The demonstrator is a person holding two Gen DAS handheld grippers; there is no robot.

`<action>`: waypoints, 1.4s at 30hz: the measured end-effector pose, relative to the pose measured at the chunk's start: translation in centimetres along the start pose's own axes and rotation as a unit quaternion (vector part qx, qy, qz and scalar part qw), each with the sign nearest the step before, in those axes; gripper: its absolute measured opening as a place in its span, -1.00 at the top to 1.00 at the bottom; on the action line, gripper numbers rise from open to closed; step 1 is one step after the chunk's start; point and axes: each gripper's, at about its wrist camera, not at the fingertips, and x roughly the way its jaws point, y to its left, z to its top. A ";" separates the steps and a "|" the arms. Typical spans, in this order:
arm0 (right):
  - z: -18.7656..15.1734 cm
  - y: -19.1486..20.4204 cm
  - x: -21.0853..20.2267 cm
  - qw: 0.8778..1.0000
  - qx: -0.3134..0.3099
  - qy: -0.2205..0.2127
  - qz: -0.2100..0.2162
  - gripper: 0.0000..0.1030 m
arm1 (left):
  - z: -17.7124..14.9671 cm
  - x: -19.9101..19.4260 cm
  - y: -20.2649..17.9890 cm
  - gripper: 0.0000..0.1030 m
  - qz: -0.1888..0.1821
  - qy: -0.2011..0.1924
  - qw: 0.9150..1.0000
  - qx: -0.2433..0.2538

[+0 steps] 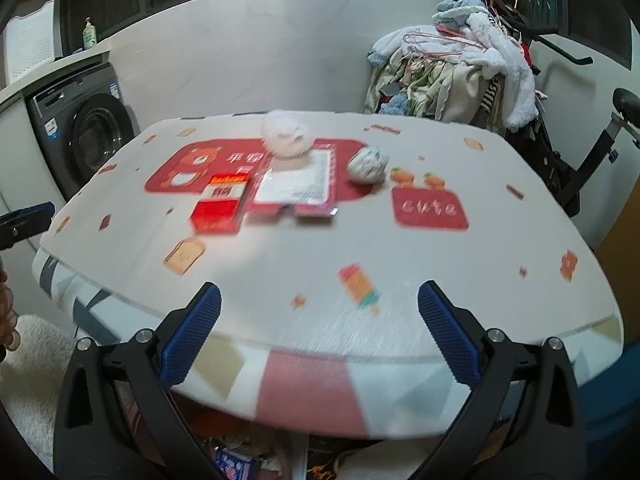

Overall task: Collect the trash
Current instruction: 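Move both tools back over the table toward the remaining items, then grasp the red Double Happiness pack with the left tool while the right tool grasps the crumpled white bag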

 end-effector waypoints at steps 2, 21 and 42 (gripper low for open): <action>1.2 -0.8 0.8 1.000 -0.001 0.002 -0.008 -0.89 | 1.1 1.4 -0.5 -0.85 -0.005 0.008 1.000 -0.002; 4.3 -6.4 6.4 0.998 0.043 0.026 -0.022 -0.89 | 6.7 20.0 -4.1 -0.85 0.033 0.117 0.991 -0.054; 3.6 -7.1 6.8 0.998 0.040 0.029 -0.028 -0.89 | 6.7 22.0 -2.9 -0.85 0.076 0.139 0.985 -0.062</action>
